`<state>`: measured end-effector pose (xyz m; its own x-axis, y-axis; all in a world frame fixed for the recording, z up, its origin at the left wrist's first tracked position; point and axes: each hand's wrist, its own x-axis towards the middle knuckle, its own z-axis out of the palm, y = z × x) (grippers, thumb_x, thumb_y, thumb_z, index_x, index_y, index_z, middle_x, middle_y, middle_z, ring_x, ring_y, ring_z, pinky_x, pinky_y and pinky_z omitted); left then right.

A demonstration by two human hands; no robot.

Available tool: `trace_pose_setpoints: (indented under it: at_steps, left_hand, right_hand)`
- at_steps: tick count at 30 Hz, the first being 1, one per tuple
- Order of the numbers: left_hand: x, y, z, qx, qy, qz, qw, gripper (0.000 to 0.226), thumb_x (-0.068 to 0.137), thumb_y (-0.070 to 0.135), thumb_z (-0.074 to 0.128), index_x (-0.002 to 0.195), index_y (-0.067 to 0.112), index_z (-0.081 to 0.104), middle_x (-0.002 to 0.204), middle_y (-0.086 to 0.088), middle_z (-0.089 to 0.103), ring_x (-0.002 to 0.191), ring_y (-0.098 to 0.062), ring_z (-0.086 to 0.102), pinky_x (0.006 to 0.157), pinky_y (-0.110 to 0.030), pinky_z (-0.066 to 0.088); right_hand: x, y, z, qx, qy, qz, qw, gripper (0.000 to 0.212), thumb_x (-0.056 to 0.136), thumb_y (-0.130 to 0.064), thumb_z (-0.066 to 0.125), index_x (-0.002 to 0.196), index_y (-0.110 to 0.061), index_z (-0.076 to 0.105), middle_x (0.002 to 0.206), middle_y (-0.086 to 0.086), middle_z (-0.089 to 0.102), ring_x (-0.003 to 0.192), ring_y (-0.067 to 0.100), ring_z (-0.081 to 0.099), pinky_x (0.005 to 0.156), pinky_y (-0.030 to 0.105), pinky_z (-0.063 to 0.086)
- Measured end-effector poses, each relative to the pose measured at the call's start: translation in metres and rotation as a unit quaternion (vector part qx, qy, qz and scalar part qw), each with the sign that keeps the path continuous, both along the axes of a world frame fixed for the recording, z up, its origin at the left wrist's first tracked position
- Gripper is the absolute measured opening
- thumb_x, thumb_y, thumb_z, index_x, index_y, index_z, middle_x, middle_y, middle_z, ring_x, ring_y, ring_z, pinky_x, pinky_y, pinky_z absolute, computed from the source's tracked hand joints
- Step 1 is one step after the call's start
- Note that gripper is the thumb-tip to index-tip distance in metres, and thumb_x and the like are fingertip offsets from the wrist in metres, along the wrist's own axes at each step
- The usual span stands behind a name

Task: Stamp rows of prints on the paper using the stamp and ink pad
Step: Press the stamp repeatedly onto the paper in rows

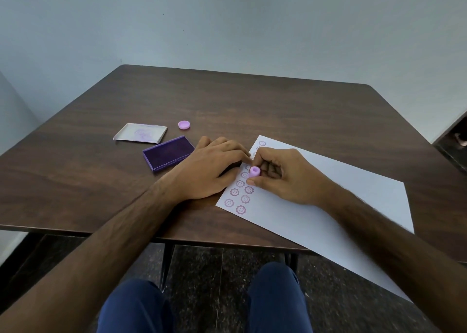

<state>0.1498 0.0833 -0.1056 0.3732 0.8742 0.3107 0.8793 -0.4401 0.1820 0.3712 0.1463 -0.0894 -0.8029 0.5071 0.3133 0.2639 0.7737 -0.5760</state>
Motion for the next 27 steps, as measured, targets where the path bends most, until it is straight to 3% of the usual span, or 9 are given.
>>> trace_pose_setpoints:
  at_steps: [12,16,23,27]
  left_hand:
    - [0.001,-0.002,0.001,0.005,-0.007,-0.006,1.0,0.027,0.099,0.027,0.049,0.121,0.025,0.064,0.13,0.006,0.062,0.118,-0.01,0.053,0.091,-0.031,0.03]
    - [0.002,-0.003,0.002,0.002,-0.005,-0.002,1.0,0.027,0.099,0.027,0.049,0.122,0.027,0.064,0.129,0.009,0.062,0.119,-0.007,0.053,0.093,-0.031,0.031]
    - [0.003,-0.003,0.003,0.0,0.006,0.005,1.0,0.031,0.098,0.032,0.045,0.121,0.027,0.065,0.129,0.008,0.064,0.118,-0.008,0.055,0.096,-0.036,0.035]
    - [0.003,-0.003,0.003,0.001,0.006,0.006,1.0,0.031,0.097,0.032,0.046,0.12,0.025,0.066,0.127,0.007,0.064,0.117,-0.009,0.055,0.095,-0.036,0.035]
  right_hand:
    - [-0.003,0.002,-0.001,0.026,-0.028,0.0,0.999,0.019,0.089,-0.027,0.072,0.089,-0.01,0.065,0.082,0.0,0.069,0.077,0.015,0.056,0.065,0.01,0.037]
    - [-0.002,-0.003,-0.002,0.031,-0.021,-0.023,0.999,0.021,0.087,-0.027,0.074,0.084,-0.012,0.06,0.074,-0.002,0.063,0.068,0.011,0.051,0.061,0.011,0.035]
    - [-0.003,-0.01,-0.003,0.046,-0.017,-0.047,0.998,0.023,0.087,-0.029,0.073,0.082,-0.015,0.055,0.07,-0.002,0.058,0.068,0.018,0.049,0.063,0.034,0.042]
    - [-0.004,-0.009,0.001,0.051,-0.034,-0.03,0.998,0.021,0.089,-0.026,0.072,0.086,-0.009,0.059,0.074,-0.002,0.06,0.067,0.011,0.048,0.063,0.022,0.038]
